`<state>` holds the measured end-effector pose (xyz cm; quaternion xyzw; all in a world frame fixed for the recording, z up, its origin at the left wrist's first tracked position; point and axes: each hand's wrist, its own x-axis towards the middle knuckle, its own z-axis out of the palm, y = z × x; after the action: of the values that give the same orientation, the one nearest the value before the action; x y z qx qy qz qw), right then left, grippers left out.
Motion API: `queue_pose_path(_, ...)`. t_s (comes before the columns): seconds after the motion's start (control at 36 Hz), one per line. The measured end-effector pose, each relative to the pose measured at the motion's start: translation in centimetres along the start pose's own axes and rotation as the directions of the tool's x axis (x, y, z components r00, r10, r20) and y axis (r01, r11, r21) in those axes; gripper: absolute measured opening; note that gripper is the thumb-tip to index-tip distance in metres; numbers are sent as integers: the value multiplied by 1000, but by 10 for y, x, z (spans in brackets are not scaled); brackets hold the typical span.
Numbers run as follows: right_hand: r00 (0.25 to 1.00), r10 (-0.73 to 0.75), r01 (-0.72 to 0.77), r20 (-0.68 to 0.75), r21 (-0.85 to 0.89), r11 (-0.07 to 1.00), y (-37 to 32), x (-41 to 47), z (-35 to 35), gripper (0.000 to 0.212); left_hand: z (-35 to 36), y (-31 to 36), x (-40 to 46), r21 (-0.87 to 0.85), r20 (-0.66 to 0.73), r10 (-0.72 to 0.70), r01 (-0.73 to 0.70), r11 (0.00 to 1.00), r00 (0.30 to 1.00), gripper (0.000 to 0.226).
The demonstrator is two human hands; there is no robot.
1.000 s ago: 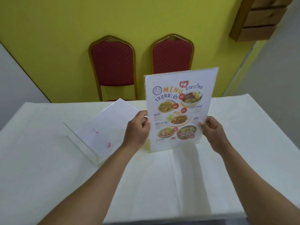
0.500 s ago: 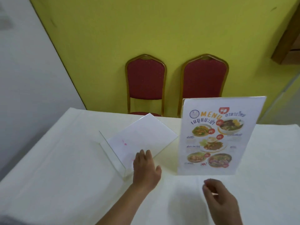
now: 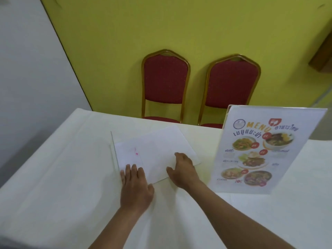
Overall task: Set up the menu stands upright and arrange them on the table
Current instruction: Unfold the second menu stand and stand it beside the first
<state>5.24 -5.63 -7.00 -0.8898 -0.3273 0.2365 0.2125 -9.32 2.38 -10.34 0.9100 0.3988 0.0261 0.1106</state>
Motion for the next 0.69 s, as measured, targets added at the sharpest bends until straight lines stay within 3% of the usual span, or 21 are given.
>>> queue_pose_path(0.11,986,145,-152,-76,-100,983,-2,25,5,66,0,-32,9,-6,-4,13,-13,1000,1000,46)
queue_pose_path(0.33,918,331,-366,-219,-142,920,-15,41,10,53,8,-60,10,-80,163,89,-77,994,983,61)
queue_pose_path(0.39,889,392,-426,-238,-115,897,-16,46,6,53,8,-62,9,-38,144,106,-101,994,984,63)
queue_pose_path(0.56,788,574,-575,-224,67,815,-25,62,-9,50,-2,-59,6,-177,92,120,-102,979,989,68)
queue_pose_path(0.61,771,607,-593,-193,132,794,-25,66,-12,55,-5,-57,6,-176,63,124,-112,978,990,68)
queue_pose_path(0.69,782,606,-573,-147,214,791,-22,69,-17,56,-10,-58,6,-176,125,125,-102,979,984,67)
